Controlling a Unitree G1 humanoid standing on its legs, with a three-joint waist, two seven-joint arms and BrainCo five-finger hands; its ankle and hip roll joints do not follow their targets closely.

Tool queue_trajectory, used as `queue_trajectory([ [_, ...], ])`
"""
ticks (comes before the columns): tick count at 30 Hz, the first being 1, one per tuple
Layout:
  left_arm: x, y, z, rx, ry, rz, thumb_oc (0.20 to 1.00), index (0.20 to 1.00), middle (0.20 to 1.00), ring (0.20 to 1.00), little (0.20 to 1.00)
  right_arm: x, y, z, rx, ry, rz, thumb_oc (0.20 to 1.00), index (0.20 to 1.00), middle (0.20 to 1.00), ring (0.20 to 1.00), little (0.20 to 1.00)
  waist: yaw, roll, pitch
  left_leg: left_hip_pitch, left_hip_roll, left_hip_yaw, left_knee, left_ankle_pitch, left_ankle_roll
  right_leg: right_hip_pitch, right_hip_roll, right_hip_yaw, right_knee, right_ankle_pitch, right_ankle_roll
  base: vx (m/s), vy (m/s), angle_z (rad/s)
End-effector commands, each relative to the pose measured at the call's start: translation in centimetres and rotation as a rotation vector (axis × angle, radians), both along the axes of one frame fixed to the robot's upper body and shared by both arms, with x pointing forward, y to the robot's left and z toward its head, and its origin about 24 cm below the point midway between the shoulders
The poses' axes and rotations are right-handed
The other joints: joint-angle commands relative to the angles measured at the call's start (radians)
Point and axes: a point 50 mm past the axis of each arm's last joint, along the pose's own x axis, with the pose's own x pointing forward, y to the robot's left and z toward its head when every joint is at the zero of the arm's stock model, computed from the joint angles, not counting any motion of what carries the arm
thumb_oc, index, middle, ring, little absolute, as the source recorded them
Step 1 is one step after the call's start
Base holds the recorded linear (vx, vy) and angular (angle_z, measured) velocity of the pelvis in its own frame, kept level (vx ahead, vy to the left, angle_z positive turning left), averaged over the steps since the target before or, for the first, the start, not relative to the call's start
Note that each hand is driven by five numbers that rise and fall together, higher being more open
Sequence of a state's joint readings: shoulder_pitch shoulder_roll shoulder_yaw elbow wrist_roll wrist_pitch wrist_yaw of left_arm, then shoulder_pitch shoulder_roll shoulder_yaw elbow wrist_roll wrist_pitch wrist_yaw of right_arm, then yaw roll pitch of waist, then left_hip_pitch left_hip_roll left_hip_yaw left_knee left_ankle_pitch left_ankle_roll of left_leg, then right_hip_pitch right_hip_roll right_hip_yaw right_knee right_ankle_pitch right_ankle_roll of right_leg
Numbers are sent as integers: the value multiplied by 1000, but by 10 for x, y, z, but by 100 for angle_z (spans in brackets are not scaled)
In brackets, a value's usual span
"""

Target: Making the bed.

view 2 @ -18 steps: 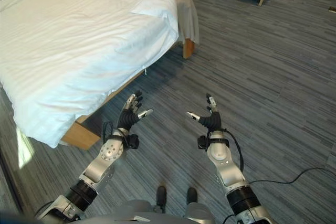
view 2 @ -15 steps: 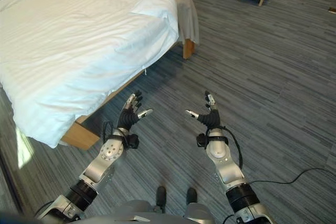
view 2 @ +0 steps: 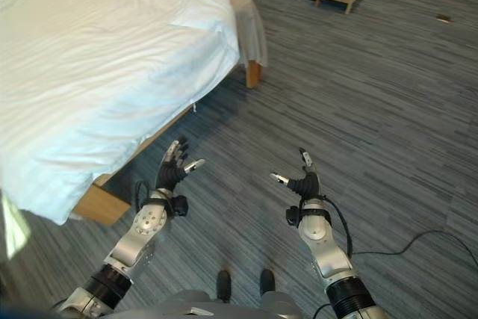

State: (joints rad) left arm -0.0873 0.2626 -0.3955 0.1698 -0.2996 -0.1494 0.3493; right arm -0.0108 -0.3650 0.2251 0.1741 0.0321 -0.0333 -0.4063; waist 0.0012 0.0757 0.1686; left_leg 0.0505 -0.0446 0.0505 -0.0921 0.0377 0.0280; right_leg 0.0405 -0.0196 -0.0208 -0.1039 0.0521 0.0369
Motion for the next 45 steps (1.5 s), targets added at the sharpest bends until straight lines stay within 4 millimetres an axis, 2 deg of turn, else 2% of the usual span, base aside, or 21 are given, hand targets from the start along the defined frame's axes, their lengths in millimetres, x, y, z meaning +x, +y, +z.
queue_trajectory([
  [1,-1,25,10,55,-66,30,1000,1000,1000,1000,1000,4,-19,48,20,-213,8,1000,1000,1000,1000,1000,-7,-56,-33,12,76,-26,5,-58,-93,36,-120,6,27,-80,104,38,25,-22],
  [4,-4,34,10,52,-56,47,1000,1000,1000,1000,1000,-8,-36,49,25,-216,-17,1000,1000,1000,1000,1000,-27,-57,-10,32,75,-17,5,-86,-72,-56,-105,50,211,-112,110,16,27,-23],
  [8,-5,49,12,77,-70,114,1000,1000,1000,1000,1000,-20,-22,38,32,-168,43,1000,1000,1000,1000,1000,-75,-36,57,88,90,38,5,-123,-64,-240,-97,20,479,-30,175,46,44,-43],
  [10,-6,49,11,71,-67,104,1000,1000,1000,1000,1000,-14,-20,39,16,-172,58,1000,1000,1000,1000,1000,-79,-33,63,103,94,58,5,-139,-69,-280,-106,-29,481,-39,171,166,-44,-68],
  [11,-8,41,9,59,-60,74,1000,1000,1000,1000,1000,-8,-16,38,20,-164,63,1000,1000,1000,1000,1000,-95,-35,75,123,89,55,5,-163,-75,-328,-98,-85,378,-46,152,305,-146,-77],
  [13,-13,42,5,45,-54,81,1000,1000,1000,1000,1000,-12,-22,38,-144,-166,69,1000,1000,1000,1000,1000,-118,-32,87,156,87,37,5,-192,-78,-334,-82,-90,222,-25,141,458,-233,-30],
  [14,-13,37,2,56,-44,52,1000,1000,1000,1000,1000,7,-26,52,-189,-229,17,1000,1000,1000,1000,1000,-115,-28,95,173,103,24,5,-212,-97,-375,-114,-106,107,15,156,363,-213,22],
  [21,-2,18,1,37,-40,-5,1000,1000,1000,1000,1000,7,-23,40,-211,-171,35,1000,1000,1000,1000,1000,-128,-17,67,238,160,-3,22,-238,-121,-358,-101,-69,89,55,138,345,-219,37],
  [24,6,5,5,-10,-46,-20,1000,1000,1000,1000,1000,8,-21,35,-233,-148,55,1000,1000,1000,1000,1000,-132,3,63,120,226,-23,328,-83,-143,-300,-59,-72,107,36,84,299,-350,22],
  [25,12,-4,9,-20,-47,-41,1000,1000,1000,1000,1000,13,-20,40,-258,-159,64,1000,1000,1000,1000,1000,-89,-9,107,-42,205,-70,636,30,-128,-220,-54,-78,97,6,28,181,-364,15],
  [27,15,-7,13,-14,-67,-53,1000,1000,1000,1000,1000,13,-20,44,-261,-172,66,1000,1000,1000,1000,1000,-75,-22,122,-106,193,-61,720,38,-118,-188,-64,-81,83,-7,13,233,-285,-10],
  [28,19,-19,22,-27,-100,-90,1000,1000,1000,1000,1000,17,-21,48,-279,-186,58,1000,1000,1000,1000,1000,-37,-32,144,-208,161,-45,791,-7,-108,-132,-75,-64,66,-42,4,291,-206,-31],
  [32,19,-30,19,-53,-85,-110,1000,1000,1000,1000,1000,23,-20,49,-300,-181,54,1000,1000,1000,1000,1000,6,-15,150,-297,93,24,625,-61,-99,-40,-74,-49,37,-96,13,517,-13,-73],
  [33,16,-32,14,-60,-66,-111,1000,1000,1000,1000,1000,22,-19,45,-293,-167,61,1000,1000,1000,1000,1000,27,7,137,-325,72,73,424,-65,-79,6,-57,-46,26,-132,24,545,81,-20],
  [35,13,-32,10,-65,-50,-115,1000,1000,1000,1000,1000,20,-20,40,-293,-142,65,1000,1000,1000,1000,1000,45,15,129,-310,48,95,296,-29,-78,44,-53,-39,21,-156,32,596,80,22],
  [36,9,-34,3,-72,-14,-121,1000,1000,1000,1000,1000,17,-20,27,-294,-84,67,1000,1000,1000,1000,1000,77,33,116,-336,51,135,111,65,-96,116,-31,-33,17,-207,39,652,63,14],
  [37,7,-35,-1,-74,5,-125,1000,1000,1000,1000,1000,16,-21,21,-296,-59,65,1000,1000,1000,1000,1000,88,37,117,-373,67,177,55,80,-102,150,-28,-36,17,-230,43,817,76,9],
  [40,2,-34,-9,-94,36,-120,1000,1000,1000,1000,1000,11,-17,12,-299,-14,91,1000,1000,1000,1000,1000,112,24,95,-395,82,261,5,75,-83,233,-45,-41,21,-271,70,687,84,-7],
  [41,-2,-32,-14,-98,63,-113,1000,1000,1000,1000,1000,11,-10,6,-298,9,112,1000,1000,1000,1000,1000,139,20,76,-378,81,244,18,159,-63,264,-49,-23,50,-290,79,879,135,3],
  [43,-6,-26,-20,-83,93,-108,1000,1000,1000,1000,1000,5,-5,-5,-261,41,102,1000,1000,1000,1000,1000,159,-39,65,-349,48,239,36,146,-37,262,-85,-21,154,-271,115,694,108,-25],
  [45,-8,-26,-22,-68,104,-128,1000,1000,1000,1000,1000,-3,-4,-14,-241,76,97,1000,1000,1000,1000,1000,140,-68,77,-296,20,237,38,108,-13,193,-111,-11,354,-123,189,438,153,-58],
])
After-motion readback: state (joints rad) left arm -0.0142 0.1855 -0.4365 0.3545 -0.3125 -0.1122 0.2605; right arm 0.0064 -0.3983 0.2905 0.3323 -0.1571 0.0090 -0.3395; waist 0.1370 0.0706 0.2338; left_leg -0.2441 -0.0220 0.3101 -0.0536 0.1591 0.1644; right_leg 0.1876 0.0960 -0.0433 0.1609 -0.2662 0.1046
